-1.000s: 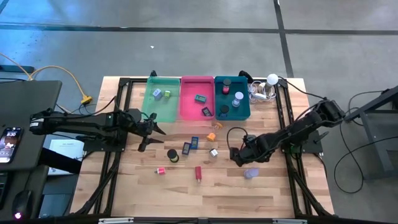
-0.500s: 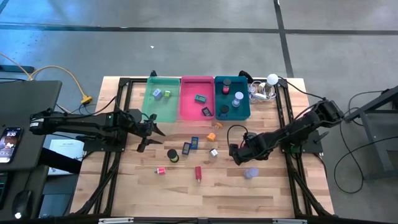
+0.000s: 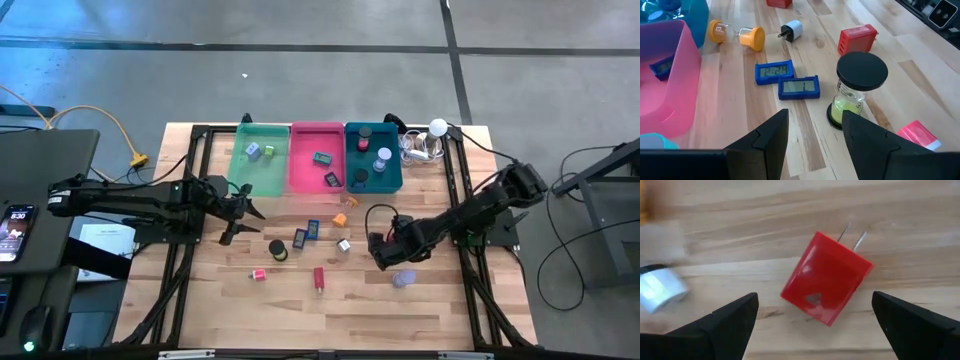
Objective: Pick & Place Office items
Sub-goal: Put the right red adapter into the green bin
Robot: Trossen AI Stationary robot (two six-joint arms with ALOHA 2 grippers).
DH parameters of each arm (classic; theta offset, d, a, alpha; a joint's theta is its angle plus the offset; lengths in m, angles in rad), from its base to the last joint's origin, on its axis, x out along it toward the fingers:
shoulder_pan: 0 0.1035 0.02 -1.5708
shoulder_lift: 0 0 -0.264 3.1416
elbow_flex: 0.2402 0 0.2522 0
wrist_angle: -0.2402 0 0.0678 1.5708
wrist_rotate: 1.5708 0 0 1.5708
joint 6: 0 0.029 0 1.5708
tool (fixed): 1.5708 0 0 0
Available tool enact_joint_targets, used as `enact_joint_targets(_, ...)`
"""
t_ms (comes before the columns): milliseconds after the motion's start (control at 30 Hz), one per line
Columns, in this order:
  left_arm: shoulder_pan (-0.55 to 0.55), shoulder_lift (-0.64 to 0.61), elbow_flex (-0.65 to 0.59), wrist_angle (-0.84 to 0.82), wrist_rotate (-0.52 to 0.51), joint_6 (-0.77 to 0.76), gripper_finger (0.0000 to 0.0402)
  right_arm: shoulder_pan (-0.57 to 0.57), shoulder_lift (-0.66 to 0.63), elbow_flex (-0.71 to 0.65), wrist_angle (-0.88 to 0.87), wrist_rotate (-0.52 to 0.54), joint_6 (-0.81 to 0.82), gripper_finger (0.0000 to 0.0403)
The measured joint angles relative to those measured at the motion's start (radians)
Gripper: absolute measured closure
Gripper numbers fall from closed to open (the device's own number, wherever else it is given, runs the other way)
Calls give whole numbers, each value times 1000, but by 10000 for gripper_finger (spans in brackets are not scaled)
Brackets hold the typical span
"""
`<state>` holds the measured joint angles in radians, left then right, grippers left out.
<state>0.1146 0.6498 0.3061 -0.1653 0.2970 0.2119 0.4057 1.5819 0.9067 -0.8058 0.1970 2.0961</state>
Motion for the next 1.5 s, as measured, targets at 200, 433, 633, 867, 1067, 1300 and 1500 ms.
enact_joint_targets(200,0,0,0,-26,0,22,224,-10,38,0,21,4,-14,22)
enact_joint_targets(433,-2,0,0,-46,0,28,224,-41,71,1,51,10,-144,22)
enact_joint_targets(633,-2,0,0,-48,0,28,224,-42,74,0,53,22,-132,22)
enact_joint_targets(867,-2,0,0,-59,0,36,224,-42,74,0,59,12,-124,22)
enact_joint_targets(1067,-2,0,0,-64,-1,44,224,-42,74,0,56,31,-107,22)
enact_joint_targets(1300,-2,0,0,-68,-1,44,224,-42,74,0,117,109,-189,22)
enact_joint_targets(1500,-2,0,0,-68,-1,44,224,-44,74,0,125,115,-183,22)
